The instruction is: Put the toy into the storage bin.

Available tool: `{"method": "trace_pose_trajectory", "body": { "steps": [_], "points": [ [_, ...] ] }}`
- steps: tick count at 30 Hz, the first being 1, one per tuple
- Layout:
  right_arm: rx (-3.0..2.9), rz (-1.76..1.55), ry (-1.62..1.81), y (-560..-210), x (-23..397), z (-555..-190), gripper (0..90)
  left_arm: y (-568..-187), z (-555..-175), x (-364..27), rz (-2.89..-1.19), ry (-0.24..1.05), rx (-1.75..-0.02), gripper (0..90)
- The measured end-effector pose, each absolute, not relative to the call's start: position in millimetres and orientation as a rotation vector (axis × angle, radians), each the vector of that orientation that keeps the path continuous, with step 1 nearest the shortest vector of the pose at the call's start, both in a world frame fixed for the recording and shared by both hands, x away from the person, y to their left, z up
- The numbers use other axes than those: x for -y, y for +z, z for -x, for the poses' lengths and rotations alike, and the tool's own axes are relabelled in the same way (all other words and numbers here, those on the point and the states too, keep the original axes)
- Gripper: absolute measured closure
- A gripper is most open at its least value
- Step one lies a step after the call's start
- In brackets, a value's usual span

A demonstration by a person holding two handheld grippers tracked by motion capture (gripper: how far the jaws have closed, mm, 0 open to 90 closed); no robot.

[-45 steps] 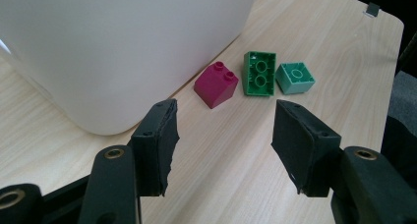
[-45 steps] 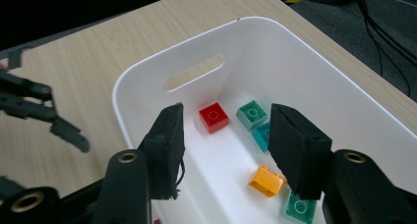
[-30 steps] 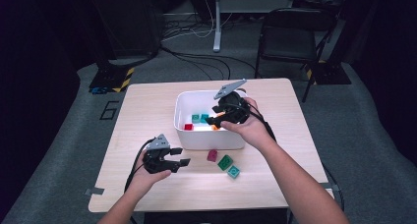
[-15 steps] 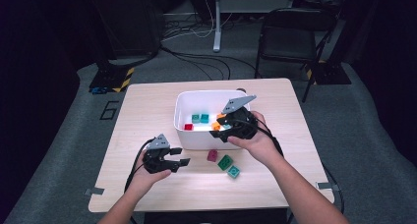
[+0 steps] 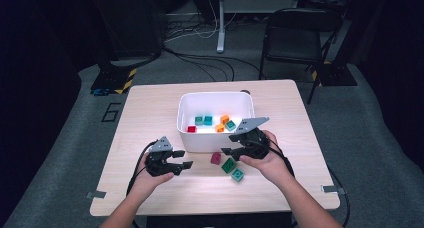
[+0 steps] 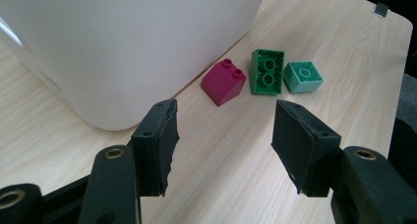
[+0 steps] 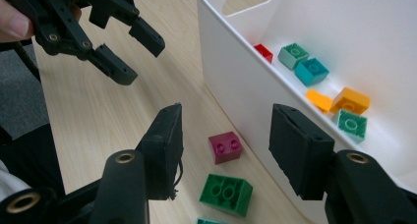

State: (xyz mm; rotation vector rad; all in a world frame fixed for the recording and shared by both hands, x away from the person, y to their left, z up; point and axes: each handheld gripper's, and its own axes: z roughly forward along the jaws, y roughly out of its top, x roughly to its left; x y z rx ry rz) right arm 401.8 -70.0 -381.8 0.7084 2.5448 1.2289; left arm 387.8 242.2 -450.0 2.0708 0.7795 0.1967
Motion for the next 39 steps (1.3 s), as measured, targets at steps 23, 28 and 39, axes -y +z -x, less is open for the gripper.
{"method": "trace_pose_trajectory", "body": {
  "steps": [23,28,39],
  "points": [
    [-2.547,-0.823,1.138,-455.6,88.7,-387.9,45.3,-451.5,-389.4,-243.5,-2.075,0.199,-0.780,42.7],
    [-2.556,-0.830,1.115,-468.9,89.2,-386.6,44.9,-452.3,-389.5,-243.3,-2.070,0.198,-0.786,42.7],
    [-2.576,-0.880,1.084,-490.4,92.1,-385.0,43.8,-452.4,-389.9,-244.3,-2.075,0.204,-0.786,42.7]
  ]
}}
